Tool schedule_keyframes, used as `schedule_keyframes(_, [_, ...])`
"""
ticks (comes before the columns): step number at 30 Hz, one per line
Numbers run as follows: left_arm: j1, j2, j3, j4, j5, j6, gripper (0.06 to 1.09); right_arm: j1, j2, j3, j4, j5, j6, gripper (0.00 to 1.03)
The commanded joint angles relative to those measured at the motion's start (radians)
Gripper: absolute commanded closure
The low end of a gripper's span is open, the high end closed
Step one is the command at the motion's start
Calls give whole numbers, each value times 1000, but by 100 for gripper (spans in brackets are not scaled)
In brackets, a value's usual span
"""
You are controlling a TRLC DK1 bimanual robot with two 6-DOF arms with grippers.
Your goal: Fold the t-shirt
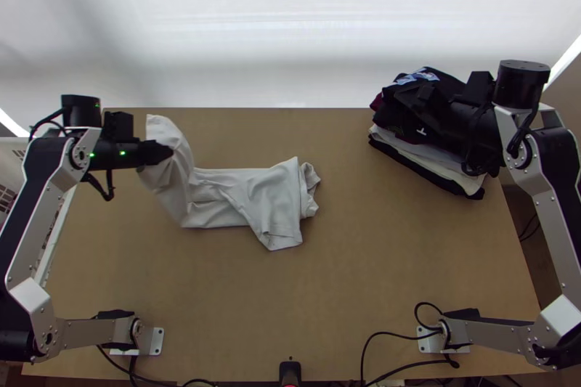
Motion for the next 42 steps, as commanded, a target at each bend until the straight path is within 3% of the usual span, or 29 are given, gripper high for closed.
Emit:
schedule_keyframes(1, [-86,7,61,21,3,-100,105,-6,-34,-9,11,-6,-8,3])
schedule_keyframes(7, [-237,46,84,73,-13,-180,105,-17,-42,-9,11,-6,-4,3])
schedule_keyframes(17, [-413,215,90,150,-59,-223,105,-14,-51,-8,11,-2,13,3])
schedule_keyframes(31, [-606,481,306,171,-89,-261,105,17,-54,-20,2,32,12,3])
schedule_keyframes(32, [-619,502,329,165,-93,-260,101,20,-54,-22,0,33,12,3])
schedule_keyframes(33, [-629,520,351,154,-93,-260,84,23,-54,-22,-1,33,10,3])
schedule_keyframes(35, [-648,543,391,145,-93,-258,13,29,-54,-29,-4,35,9,3])
schedule_keyframes(42, [-657,519,499,176,-93,-287,10,97,-57,-194,-6,35,-36,3])
